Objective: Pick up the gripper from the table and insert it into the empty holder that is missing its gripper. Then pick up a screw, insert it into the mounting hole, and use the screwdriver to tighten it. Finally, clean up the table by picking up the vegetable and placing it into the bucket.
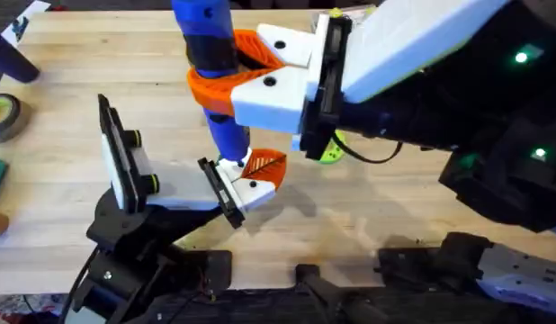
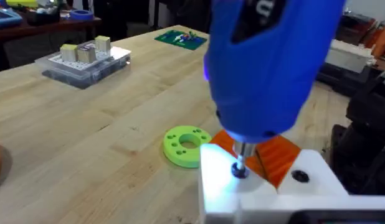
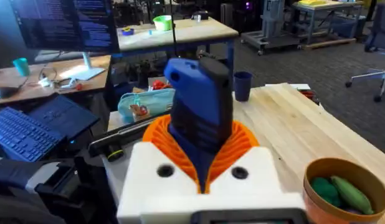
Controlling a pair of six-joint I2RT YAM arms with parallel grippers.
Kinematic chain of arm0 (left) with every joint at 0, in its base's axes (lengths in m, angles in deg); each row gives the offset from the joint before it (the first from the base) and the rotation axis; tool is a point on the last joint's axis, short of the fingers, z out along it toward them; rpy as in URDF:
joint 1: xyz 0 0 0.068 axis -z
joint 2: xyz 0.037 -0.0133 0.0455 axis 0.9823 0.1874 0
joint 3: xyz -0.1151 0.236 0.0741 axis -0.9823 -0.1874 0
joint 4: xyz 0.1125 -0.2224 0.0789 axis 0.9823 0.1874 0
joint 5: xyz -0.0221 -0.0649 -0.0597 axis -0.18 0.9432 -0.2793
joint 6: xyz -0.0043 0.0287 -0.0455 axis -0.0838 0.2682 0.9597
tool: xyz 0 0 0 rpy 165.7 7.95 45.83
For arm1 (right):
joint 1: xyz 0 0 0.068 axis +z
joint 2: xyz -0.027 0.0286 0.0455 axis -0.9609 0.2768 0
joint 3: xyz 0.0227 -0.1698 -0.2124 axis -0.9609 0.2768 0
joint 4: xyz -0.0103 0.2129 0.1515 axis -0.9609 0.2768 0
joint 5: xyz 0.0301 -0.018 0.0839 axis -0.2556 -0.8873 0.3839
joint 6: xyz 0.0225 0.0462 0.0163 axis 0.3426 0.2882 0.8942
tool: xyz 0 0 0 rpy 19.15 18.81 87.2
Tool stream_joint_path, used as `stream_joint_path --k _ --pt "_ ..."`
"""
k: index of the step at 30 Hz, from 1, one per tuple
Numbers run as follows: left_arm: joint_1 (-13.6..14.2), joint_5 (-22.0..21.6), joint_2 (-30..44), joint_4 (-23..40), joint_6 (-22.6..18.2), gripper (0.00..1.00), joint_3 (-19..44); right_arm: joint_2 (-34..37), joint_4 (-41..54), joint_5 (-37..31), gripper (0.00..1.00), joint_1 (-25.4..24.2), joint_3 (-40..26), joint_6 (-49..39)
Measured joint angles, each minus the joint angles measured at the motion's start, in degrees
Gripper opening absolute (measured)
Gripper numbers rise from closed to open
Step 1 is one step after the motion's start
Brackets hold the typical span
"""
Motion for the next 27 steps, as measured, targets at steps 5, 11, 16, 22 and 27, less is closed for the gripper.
stream_joint_path --k 5,11,16,22,27 --pt "0.0 0.0 0.0 0.0 0.0 0.014 0.0 0.01 0.38 0.0 0.026 0.0 0.0 0.0" --pt "0.0 0.0 -0.01 0.0 0.0 0.014 0.0 0.02 0.38 0.0 0.026 0.0 0.0 -0.02" --pt "0.0 0.0 0.01 0.0 0.0 0.014 0.0 0.02 0.41 0.0 0.026 0.0 0.0 -0.2" --pt "0.0 0.0 0.01 0.0 0.0 0.014 0.0 0.0 0.67 0.0 0.026 0.0 0.0 -0.92" --pt "0.0 0.0 0.01 0.0 0.02 0.014 0.0 0.0 0.94 0.0 0.026 0.0 0.0 -1.22"
